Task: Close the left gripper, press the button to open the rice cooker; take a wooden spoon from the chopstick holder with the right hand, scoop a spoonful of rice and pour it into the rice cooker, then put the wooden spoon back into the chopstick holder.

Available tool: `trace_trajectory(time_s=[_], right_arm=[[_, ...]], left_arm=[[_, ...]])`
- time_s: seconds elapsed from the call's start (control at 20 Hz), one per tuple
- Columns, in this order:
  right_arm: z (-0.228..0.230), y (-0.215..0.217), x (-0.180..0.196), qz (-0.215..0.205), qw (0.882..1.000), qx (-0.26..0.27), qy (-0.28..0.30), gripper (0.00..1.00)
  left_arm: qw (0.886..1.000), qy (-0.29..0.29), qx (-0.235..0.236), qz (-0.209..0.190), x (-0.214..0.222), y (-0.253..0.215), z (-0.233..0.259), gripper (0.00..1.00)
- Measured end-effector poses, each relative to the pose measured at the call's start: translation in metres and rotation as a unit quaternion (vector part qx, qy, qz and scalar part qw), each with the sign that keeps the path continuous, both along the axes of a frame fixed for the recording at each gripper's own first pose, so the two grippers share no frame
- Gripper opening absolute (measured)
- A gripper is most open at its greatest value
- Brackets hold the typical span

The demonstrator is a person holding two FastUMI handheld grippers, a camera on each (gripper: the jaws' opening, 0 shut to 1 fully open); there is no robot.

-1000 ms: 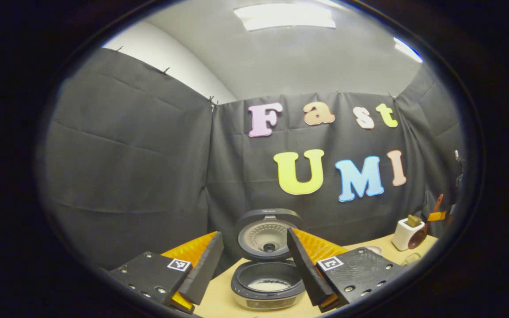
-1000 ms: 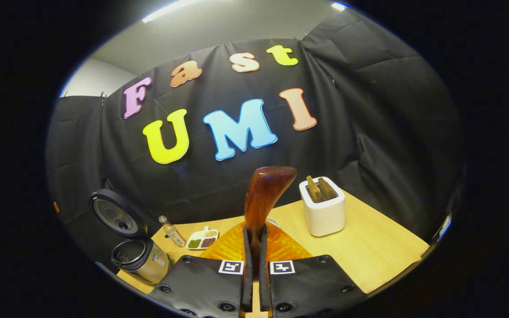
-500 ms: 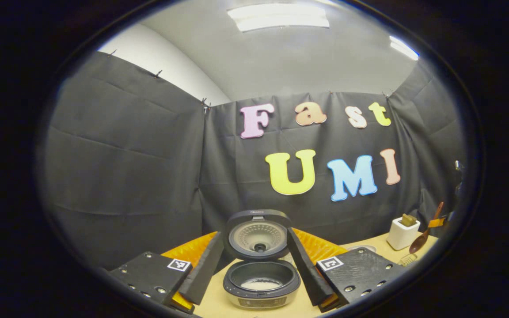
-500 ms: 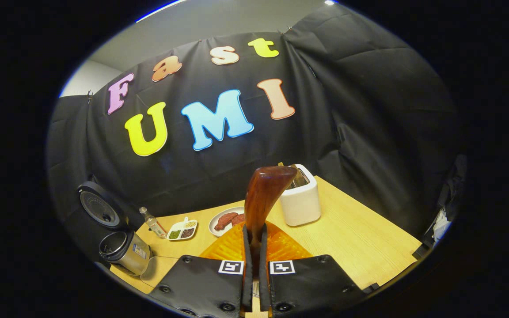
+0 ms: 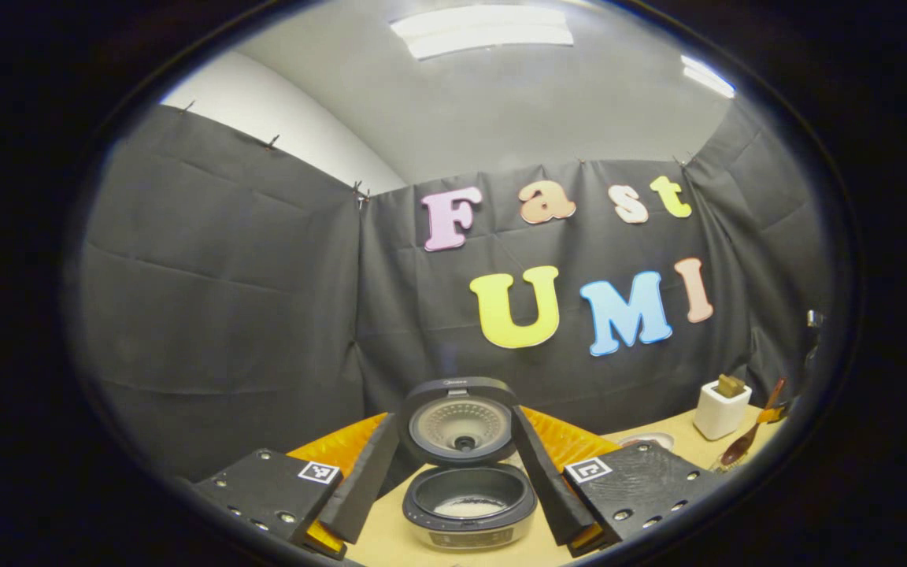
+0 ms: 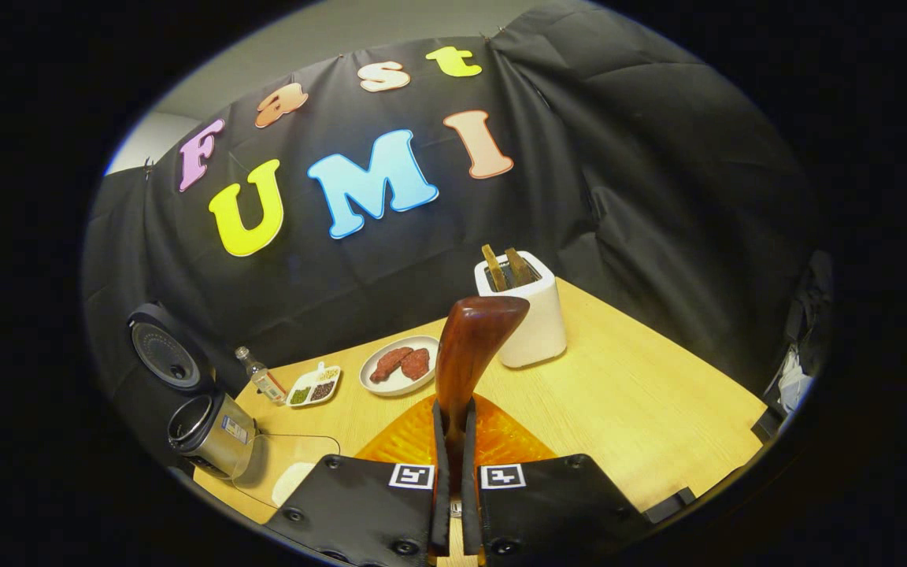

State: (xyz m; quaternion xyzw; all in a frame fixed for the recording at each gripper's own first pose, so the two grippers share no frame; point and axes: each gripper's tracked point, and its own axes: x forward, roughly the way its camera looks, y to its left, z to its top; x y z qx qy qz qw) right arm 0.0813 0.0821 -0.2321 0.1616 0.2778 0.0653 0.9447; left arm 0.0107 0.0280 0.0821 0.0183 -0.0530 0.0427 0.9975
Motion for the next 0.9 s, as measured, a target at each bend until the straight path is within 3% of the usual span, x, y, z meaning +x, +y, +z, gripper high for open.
trace_trajectory(time_s=[0.5,0.8,0.85,0.9], right_arm=[[-0.040,0.008,-0.010,0.009,0.999,-0.013,0.037,0.07],[-0.040,0.007,-0.015,0.012,0.999,-0.021,0.041,0.16],[-0.036,0.004,-0.015,0.011,0.999,-0.028,0.036,0.13],[-0.034,0.000,-0.014,0.009,0.999,-0.037,0.032,0.30]], left_arm=[[1.000,0.004,0.006,0.012,-0.005,0.005,0.001,0.87],[1.000,0.008,0.001,0.017,-0.001,0.009,-0.003,0.88],[1.000,0.008,-0.001,0.016,0.001,0.010,-0.003,0.88],[1.000,0.008,-0.003,0.016,0.002,0.010,-0.003,0.87]])
